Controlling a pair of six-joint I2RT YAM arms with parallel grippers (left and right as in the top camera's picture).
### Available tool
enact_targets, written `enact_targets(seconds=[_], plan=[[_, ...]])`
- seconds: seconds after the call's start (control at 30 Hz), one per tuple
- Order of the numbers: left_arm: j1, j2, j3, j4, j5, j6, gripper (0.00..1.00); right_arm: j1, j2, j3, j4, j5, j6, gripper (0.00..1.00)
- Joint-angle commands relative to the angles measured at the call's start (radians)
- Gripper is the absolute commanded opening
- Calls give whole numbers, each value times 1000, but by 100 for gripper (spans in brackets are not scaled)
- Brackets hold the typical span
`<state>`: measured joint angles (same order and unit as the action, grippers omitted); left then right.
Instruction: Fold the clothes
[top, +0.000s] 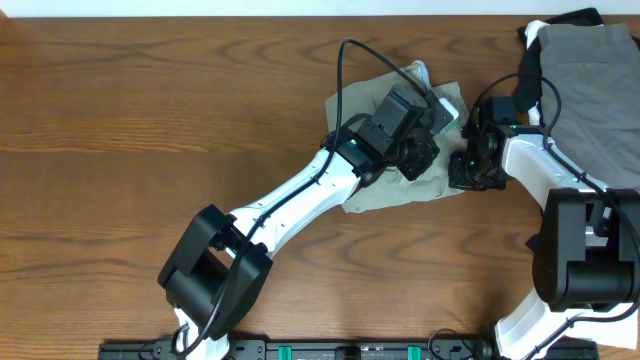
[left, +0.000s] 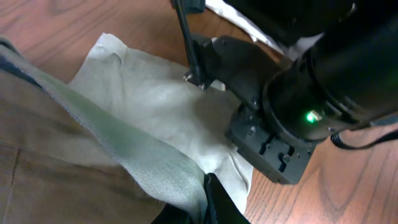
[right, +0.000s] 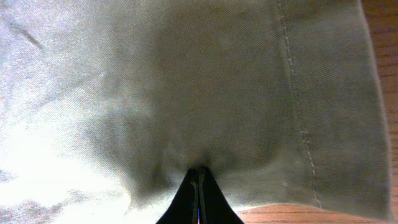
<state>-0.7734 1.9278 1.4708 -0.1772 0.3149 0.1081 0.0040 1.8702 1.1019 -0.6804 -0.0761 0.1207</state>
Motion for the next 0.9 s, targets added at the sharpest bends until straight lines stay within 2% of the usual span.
enact_targets(seconds=[0.0,0.87], plan=[[-3,14,31,23,14,-40,7,-5,41,-49,-15,9,-1,1],[-27,54,31,79,14,-40,7,-5,41,-49,-14,9,6,1]])
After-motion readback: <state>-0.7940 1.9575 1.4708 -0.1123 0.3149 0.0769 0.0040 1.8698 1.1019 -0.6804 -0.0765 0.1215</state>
